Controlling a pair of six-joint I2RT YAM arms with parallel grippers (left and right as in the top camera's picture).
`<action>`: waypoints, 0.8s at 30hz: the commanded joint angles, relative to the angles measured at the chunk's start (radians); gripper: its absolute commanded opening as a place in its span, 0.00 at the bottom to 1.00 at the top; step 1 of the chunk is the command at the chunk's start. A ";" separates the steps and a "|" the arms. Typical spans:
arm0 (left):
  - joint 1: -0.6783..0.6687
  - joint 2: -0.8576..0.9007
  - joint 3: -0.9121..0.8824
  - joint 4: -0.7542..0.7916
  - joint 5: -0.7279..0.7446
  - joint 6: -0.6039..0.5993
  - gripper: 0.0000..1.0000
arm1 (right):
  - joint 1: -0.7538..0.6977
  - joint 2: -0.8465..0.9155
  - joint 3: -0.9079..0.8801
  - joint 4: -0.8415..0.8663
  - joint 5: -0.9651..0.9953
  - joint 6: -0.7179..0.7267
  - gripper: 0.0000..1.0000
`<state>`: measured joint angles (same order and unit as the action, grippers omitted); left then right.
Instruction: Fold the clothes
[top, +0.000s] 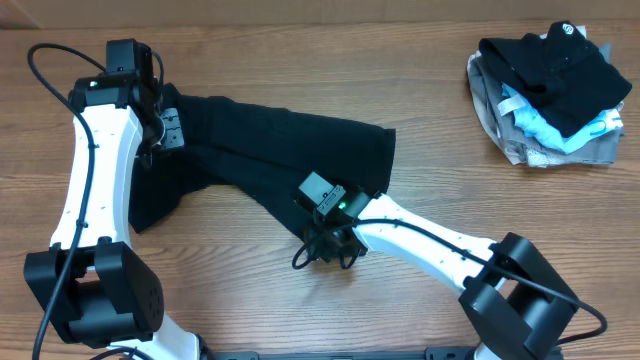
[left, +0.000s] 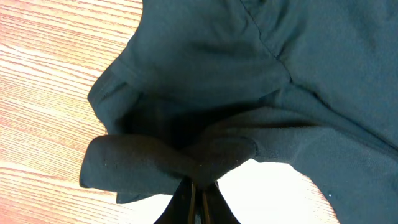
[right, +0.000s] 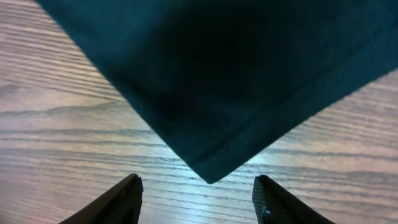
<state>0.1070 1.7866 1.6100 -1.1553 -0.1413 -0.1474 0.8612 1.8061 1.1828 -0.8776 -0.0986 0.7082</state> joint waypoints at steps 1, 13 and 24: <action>0.003 -0.029 0.024 0.004 0.012 0.013 0.04 | 0.016 0.005 -0.006 0.008 0.018 0.101 0.61; 0.003 -0.029 0.024 0.004 0.011 0.013 0.04 | 0.024 0.053 -0.039 0.040 0.000 0.160 0.61; 0.003 -0.029 0.024 0.003 0.011 0.013 0.04 | -0.002 0.127 -0.053 0.109 -0.098 0.160 0.09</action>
<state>0.1070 1.7866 1.6100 -1.1553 -0.1413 -0.1471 0.8768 1.8862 1.1446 -0.7677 -0.1486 0.8658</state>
